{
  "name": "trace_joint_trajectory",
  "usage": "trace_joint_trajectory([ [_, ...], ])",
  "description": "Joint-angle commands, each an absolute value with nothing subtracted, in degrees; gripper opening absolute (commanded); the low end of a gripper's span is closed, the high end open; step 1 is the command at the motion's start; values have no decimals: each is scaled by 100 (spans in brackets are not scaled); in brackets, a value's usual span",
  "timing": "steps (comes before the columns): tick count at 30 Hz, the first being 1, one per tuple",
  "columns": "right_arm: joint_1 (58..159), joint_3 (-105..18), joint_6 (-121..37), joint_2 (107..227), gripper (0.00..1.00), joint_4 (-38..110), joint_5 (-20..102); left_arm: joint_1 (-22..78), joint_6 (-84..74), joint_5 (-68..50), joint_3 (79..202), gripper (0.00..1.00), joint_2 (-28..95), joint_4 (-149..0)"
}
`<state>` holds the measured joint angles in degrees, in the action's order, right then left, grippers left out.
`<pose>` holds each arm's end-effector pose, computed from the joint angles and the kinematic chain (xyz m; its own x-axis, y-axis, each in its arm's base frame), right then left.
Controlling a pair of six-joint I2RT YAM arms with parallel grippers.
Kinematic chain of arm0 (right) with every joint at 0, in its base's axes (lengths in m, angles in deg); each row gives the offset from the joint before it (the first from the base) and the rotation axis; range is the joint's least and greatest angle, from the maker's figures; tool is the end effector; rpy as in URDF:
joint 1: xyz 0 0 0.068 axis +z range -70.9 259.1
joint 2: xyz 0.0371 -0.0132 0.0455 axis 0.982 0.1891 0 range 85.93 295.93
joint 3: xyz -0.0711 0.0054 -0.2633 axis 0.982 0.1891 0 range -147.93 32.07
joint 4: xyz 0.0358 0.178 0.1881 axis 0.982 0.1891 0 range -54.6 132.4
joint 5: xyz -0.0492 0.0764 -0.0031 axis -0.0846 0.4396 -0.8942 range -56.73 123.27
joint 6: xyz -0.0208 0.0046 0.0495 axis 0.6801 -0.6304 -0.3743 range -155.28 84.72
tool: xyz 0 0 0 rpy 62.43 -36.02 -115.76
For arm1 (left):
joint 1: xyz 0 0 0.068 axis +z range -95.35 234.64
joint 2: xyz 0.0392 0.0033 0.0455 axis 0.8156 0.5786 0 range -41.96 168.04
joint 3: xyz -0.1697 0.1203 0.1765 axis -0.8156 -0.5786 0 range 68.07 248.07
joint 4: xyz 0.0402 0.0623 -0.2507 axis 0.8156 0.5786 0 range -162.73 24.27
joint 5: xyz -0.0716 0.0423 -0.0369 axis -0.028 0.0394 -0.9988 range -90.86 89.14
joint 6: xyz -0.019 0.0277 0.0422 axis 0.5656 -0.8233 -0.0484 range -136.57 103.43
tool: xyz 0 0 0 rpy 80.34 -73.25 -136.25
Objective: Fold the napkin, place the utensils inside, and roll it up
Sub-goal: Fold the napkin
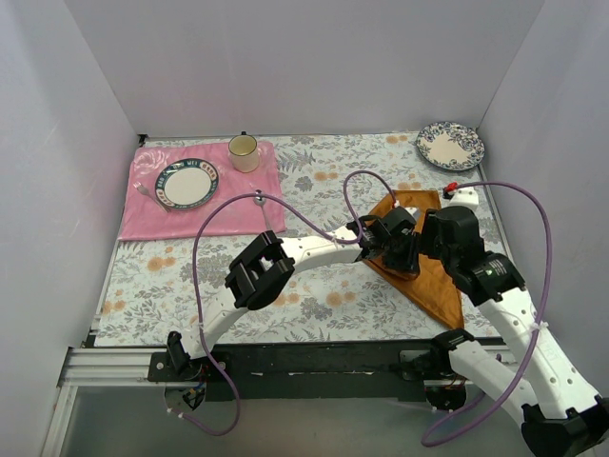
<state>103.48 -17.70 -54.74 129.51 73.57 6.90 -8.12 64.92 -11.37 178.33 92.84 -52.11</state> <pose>0.1483 0.0499 0.3256 -0.4637 0.1175 -0.8782 0.1355 0.9889 0.0608 0.2370 -0.4748 0.1763 -0.9708 -0.2386 0.0235 -0.1828 0.6733 -0.7164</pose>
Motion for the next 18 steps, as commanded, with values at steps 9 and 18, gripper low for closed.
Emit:
trace_joint_trajectory([
  [9,8704,-2162,-5699,13919,54,8171,2069,-478,6367,-1044,16609,54,7494,-5471],
  [18,7682,-1532,-5216,14157,54,8102,3264,349,6297,-1950,15781,47,7239,-5621],
])
